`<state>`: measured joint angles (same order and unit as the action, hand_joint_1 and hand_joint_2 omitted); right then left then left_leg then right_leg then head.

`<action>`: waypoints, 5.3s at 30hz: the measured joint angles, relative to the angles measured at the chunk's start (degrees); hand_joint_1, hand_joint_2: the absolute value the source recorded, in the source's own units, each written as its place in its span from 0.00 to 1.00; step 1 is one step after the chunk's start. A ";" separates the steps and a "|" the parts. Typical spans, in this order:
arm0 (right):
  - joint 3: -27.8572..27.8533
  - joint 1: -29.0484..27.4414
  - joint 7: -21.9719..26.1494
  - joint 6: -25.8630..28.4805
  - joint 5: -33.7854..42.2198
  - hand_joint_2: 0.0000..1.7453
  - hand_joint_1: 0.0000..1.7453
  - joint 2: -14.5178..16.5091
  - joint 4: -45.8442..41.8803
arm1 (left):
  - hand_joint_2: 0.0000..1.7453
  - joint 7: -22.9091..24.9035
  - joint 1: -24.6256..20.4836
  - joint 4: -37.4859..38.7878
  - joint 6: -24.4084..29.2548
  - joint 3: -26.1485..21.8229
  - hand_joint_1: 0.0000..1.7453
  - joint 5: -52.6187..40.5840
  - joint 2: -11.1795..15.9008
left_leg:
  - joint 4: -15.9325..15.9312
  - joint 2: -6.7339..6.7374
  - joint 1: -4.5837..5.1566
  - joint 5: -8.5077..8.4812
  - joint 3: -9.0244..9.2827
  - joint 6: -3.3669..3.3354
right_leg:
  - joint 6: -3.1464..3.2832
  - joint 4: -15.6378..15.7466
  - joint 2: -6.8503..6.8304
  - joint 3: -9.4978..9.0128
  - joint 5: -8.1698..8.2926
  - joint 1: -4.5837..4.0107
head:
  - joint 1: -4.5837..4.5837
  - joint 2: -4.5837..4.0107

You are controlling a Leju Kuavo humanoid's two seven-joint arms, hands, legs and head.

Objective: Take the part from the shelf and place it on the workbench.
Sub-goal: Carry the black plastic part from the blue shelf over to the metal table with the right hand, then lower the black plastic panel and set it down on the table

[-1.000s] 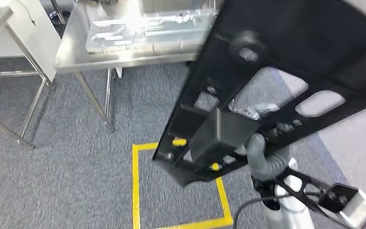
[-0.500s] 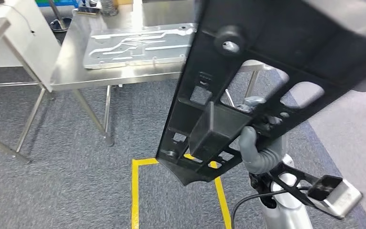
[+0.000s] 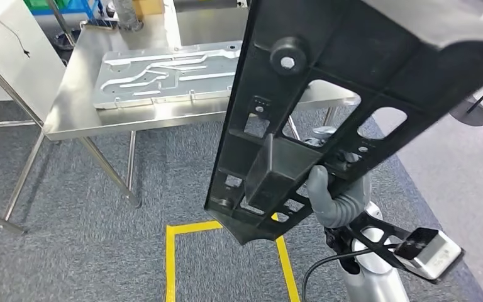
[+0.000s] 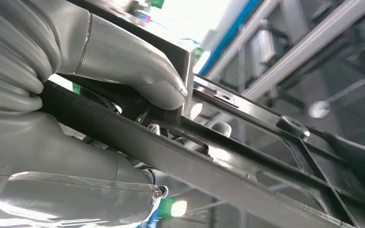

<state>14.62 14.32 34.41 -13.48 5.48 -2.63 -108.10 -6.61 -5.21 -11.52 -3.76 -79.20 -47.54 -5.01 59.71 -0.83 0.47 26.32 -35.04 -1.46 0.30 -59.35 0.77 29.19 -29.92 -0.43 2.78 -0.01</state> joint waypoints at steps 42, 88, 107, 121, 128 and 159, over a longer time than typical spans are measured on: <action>0.05 -1.27 -1.93 1.83 -3.10 1.00 1.00 -0.63 1.28 | 1.00 0.15 0.06 0.00 0.07 -0.01 0.00 0.04 -0.51 | -2.01 -1.53 -0.71 1.52 5.41 -0.06 | -2.62 -8.88 -0.44 10.16 -6.93 1.20 | -0.07 0.01; -6.42 14.70 -14.65 25.59 -42.40 1.00 1.00 -3.10 7.50 | 1.00 -0.69 -0.28 0.11 -0.02 -0.16 0.00 -0.10 -0.97 | 6.88 0.50 -1.62 3.39 -2.69 3.43 | 0.96 1.71 0.19 4.10 4.64 0.91 | -0.09 0.00; 30.10 42.32 -28.44 23.98 -91.34 1.00 1.00 11.98 64.44 | 1.00 -3.95 -1.37 0.13 -1.32 0.44 0.00 -0.79 -0.78 | -1.61 0.07 -1.48 -1.32 1.02 1.63 | 0.45 0.47 -0.46 7.09 6.24 0.08 | -0.09 0.01; 33.91 40.58 -23.49 8.55 -77.75 1.00 1.00 18.40 81.79 | 1.00 -4.52 -0.86 0.13 -1.94 0.38 0.00 0.18 -0.55 | 0.27 0.37 -2.55 -2.16 -1.02 4.00 | -0.04 0.79 -0.09 5.19 4.44 0.91 | -0.09 0.01; 36.13 41.14 -24.53 4.07 -76.54 1.00 1.00 19.26 84.24 | 1.00 -5.15 -0.81 0.13 -1.94 0.27 0.00 0.37 -0.58 | -0.81 0.98 -2.10 -2.00 0.09 1.28 | -1.72 -6.85 -0.25 7.95 -0.42 1.22 | -0.10 0.01; 38.15 38.83 -14.19 1.16 -44.51 0.00 0.00 15.10 72.92 | 0.00 -6.62 -0.20 0.13 -2.44 0.25 0.00 0.09 -0.44 | -1.51 0.85 -1.88 -1.68 0.94 1.01 | -1.18 -7.48 -0.45 8.03 -1.10 0.35 | -0.09 0.01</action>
<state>52.77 53.15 20.22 -12.32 -39.04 12.47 -35.18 -13.22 -5.41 -11.39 -6.20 -78.95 -47.45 -5.45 58.20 0.02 -1.41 24.64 -34.10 -0.45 -0.89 -66.83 0.32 37.23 -31.02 -0.09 2.69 0.00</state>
